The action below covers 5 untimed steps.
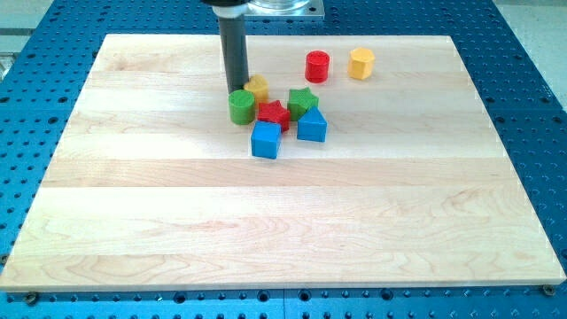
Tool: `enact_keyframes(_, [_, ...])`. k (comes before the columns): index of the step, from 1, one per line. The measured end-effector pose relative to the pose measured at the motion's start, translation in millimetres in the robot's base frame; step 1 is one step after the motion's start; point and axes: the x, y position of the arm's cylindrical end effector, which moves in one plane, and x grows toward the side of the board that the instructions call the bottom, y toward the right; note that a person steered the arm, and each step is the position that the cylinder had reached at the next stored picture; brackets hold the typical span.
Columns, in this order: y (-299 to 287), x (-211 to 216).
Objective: Slide the red circle to the top of the green star
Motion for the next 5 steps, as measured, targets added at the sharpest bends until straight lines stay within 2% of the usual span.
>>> enact_keyframes(1, [2,-29])
enact_keyframes(2, [14,-93])
enact_keyframes(3, [58,-120])
enact_keyframes(4, [106,-113])
enact_keyframes(5, [124,-84])
